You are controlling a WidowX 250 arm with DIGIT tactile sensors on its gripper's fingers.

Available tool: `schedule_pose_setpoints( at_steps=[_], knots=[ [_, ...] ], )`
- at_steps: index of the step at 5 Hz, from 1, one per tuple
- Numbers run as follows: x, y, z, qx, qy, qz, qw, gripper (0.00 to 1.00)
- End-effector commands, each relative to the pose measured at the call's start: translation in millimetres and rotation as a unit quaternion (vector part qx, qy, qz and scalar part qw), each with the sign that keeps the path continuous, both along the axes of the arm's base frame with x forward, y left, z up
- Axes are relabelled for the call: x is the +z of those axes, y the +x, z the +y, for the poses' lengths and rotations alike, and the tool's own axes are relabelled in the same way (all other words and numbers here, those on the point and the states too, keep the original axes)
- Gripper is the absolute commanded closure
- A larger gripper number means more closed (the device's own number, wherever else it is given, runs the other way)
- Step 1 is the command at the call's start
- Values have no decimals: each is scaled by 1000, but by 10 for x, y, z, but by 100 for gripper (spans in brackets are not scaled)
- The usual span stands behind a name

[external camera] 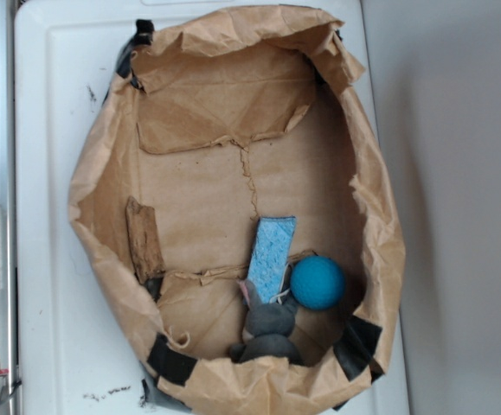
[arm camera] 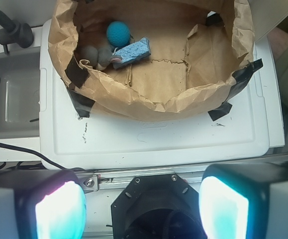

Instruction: Grab the wood chip.

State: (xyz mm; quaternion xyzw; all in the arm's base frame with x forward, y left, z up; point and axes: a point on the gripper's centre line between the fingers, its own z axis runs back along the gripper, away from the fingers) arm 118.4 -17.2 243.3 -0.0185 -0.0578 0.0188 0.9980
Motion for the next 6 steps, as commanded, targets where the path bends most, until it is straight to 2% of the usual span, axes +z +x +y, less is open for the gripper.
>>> schedule_pose_setpoints(
  at_steps=[1, 3, 4, 5, 6],
  knots=[
    [0, 0, 0, 0, 0, 0, 1000, 0],
    [0, 0, 0, 0, 0, 0, 1000, 0],
    [-88, 376, 230, 6, -12, -15, 1000, 0],
    [-187, 690, 321, -12, -12, -14, 1000, 0],
    [-333, 1025, 402, -53, -11, -28, 998, 0]
  ],
)
